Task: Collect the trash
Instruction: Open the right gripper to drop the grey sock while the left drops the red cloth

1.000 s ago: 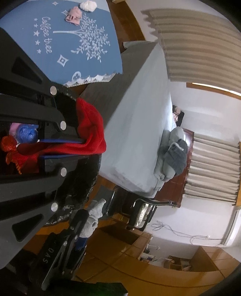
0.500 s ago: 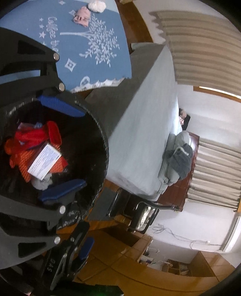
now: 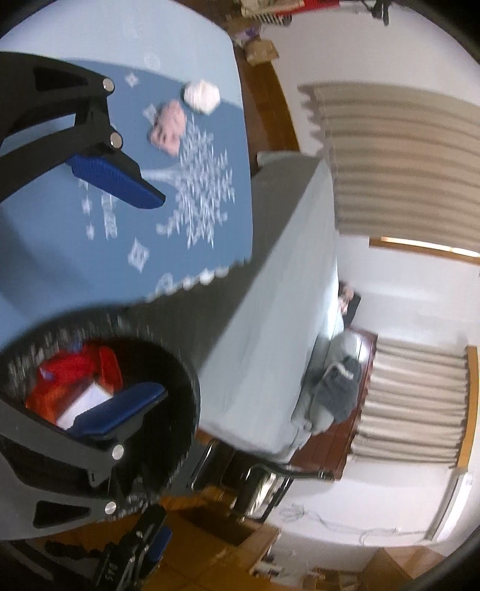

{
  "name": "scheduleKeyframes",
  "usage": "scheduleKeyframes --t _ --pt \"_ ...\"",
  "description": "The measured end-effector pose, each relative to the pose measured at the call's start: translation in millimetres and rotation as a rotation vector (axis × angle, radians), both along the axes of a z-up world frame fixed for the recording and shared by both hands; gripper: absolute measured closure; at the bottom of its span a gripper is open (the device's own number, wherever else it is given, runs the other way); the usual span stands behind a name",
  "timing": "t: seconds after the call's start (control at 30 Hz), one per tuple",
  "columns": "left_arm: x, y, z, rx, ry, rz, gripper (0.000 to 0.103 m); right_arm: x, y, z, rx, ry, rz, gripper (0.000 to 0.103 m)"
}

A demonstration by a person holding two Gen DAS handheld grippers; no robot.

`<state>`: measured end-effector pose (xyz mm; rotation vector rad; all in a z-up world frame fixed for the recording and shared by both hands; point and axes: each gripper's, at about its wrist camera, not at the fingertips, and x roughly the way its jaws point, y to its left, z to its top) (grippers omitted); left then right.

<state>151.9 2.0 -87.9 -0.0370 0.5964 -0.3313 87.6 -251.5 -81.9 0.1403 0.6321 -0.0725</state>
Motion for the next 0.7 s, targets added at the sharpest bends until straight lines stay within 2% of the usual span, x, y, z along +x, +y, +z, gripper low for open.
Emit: scheduleKeyframes --t 0.3,0.7 --pt "6 76 -10 0.033 -0.008 0.159 0.010 34 58 0 0.017 -0.008 0.102 0.007" --pt "18 176 -31 0.069 0.001 0.351 0.010 100 161 -7 0.016 -0.019 0.271 0.007"
